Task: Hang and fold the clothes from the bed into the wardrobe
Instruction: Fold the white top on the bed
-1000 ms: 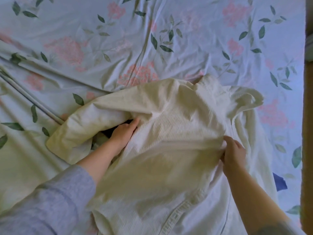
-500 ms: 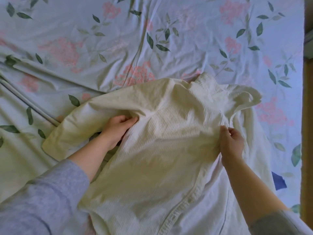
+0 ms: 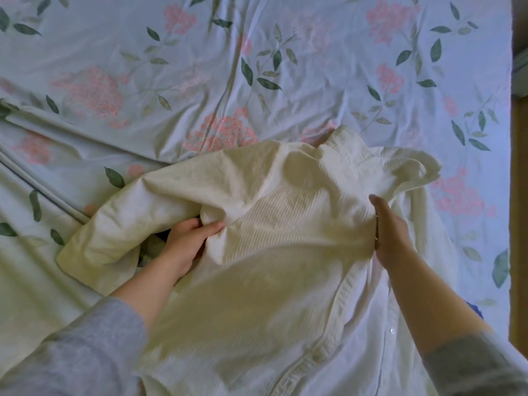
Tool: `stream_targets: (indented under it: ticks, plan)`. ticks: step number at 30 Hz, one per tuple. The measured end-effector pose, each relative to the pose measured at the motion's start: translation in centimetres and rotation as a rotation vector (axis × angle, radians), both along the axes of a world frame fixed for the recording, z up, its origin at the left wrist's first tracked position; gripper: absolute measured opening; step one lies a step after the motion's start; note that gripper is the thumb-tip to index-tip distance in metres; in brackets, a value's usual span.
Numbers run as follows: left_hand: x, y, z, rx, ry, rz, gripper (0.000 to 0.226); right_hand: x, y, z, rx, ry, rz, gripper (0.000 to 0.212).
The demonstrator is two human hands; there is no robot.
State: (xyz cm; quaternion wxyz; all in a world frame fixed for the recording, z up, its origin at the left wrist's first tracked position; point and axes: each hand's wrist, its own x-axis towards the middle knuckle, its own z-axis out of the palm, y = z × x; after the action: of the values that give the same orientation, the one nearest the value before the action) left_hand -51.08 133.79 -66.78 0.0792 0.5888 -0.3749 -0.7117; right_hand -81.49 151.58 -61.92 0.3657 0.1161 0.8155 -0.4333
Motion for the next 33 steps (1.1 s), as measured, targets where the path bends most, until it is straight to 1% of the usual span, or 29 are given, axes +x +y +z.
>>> stream_targets:
  ticks: [1, 2, 6, 10, 12, 13, 14, 16, 17, 18, 19, 21, 23, 24, 27, 29, 32, 33]
  plan:
    - [-0.1, -0.1, 0.0, -0.022, -0.014, 0.006, 0.023, -0.8, -0.8, -0.1, 0.004, -0.011, 0.008, 0.065]
    - [-0.2, -0.2, -0.1, -0.041, -0.029, 0.011, 0.023, -1.7, -1.6, -0.4, 0.012, -0.006, 0.021, 0.066]
    - [-0.5, -0.6, -0.5, -0.09, -0.063, -0.005, 0.023, -4.0, -5.3, -1.7, 0.02, 0.003, 0.037, 0.051]
    - [-0.4, -0.3, -0.9, -0.113, -0.038, 0.007, 0.015, -5.4, -7.8, -2.3, -0.014, -0.086, 0.068, 0.045]
    - [-0.2, -0.1, -1.1, -0.128, -0.043, 0.009, 0.012, -6.1, -8.8, -2.3, -0.067, -0.11, 0.084, 0.037]
    - [0.0, -0.1, -1.1, -0.142, -0.051, 0.015, 0.012, -6.6, -9.2, -2.3, -0.098, -0.069, 0.051, 0.027]
    - [0.1, 0.0, -1.2, -0.161, -0.061, 0.027, 0.013, -6.9, -9.5, -2.2, -0.121, 0.014, -0.016, 0.017]
    - [0.4, 0.0, -1.1, -0.198, -0.075, 0.069, 0.014, -7.7, -9.7, -2.3, -0.155, 0.184, -0.229, 0.012]
    - [0.4, 0.0, -0.9, -0.214, -0.081, 0.084, 0.013, -7.9, -9.4, -2.5, -0.174, 0.219, -0.323, 0.007]
    - [0.4, 0.1, -0.8, -0.229, -0.087, 0.085, 0.012, -7.9, -9.0, -2.8, -0.185, 0.215, -0.361, 0.019]
    - [0.2, 0.1, -0.7, -0.243, -0.091, 0.078, 0.012, -7.7, -8.4, -3.2, -0.176, 0.175, -0.352, 0.026]
    - [0.0, 0.1, -0.5, -0.236, -0.086, 0.058, 0.016, -7.3, -7.5, -4.0, -0.091, 0.071, -0.205, 0.025]
    - [-0.1, -0.1, -0.5, -0.176, -0.078, 0.035, 0.024, -6.9, -6.8, -4.5, -0.027, -0.03, -0.069, 0.035]
    - [-0.1, -0.3, -0.5, -0.146, -0.08, 0.02, 0.028, -6.7, -6.5, -4.5, -0.03, -0.069, -0.053, 0.039]
    - [0.0, -0.4, -0.5, -0.142, -0.114, -0.005, 0.024, -5.7, -5.2, -4.5, -0.114, -0.159, -0.057, 0.045]
    - [0.1, -0.4, -0.4, -0.167, -0.138, 0.003, 0.023, -4.3, -4.0, -3.4, -0.197, -0.26, 0.003, 0.048]
    - [0.3, -0.4, 0.2, -0.115, -0.072, -0.043, 0.024, -1.8, -1.2, -1.2, -0.24, -0.446, 0.128, 0.043]
    - [0.4, -0.3, 0.4, -0.083, -0.048, -0.06, 0.024, -0.9, -0.1, -0.6, -0.249, -0.47, 0.135, 0.041]
